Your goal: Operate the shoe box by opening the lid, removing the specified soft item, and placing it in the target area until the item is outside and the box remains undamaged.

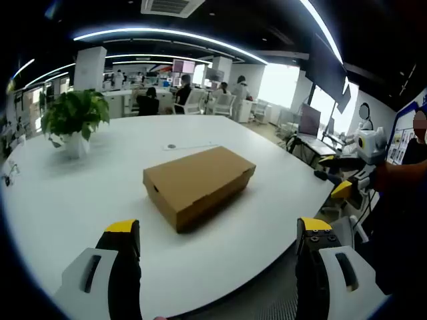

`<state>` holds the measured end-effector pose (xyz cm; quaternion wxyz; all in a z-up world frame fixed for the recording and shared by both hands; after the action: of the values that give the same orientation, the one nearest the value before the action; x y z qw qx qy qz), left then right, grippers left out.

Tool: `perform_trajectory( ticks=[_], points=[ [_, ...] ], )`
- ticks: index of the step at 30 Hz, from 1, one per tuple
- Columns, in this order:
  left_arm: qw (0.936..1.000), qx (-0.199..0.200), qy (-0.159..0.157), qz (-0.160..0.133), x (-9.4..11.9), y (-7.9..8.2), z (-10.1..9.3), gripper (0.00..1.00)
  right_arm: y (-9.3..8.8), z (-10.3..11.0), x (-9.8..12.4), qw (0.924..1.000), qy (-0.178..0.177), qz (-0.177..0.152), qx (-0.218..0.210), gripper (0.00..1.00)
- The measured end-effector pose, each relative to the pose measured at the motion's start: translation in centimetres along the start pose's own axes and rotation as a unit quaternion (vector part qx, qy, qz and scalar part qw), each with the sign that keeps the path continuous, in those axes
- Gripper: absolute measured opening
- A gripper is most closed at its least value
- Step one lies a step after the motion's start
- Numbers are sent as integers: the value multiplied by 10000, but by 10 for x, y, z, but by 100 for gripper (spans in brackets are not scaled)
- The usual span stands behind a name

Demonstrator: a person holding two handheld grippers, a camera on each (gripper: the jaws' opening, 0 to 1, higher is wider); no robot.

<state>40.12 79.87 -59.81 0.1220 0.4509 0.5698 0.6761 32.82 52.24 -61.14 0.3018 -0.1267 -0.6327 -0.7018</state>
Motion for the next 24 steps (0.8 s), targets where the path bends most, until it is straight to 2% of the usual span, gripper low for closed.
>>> perform_trajectory(
  ticks=[24],
  points=[
    [10000,16,2,-2,3,-3,-2,100,-3,1,3,10000,-16,4,-40,96]
  ],
)
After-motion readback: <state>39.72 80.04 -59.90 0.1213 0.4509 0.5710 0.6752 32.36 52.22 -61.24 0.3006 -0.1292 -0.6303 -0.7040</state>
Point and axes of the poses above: the point that each gripper's makers call its tool centre point, and the gripper's own axes: x roughly backward along the fingers, z roughly to its left, y roughly out of its top, the point moved 1 cm from there along x, roughly backward along the fingers, and after that the axes turned 10 degrees about -x, right-handed, at the moved point
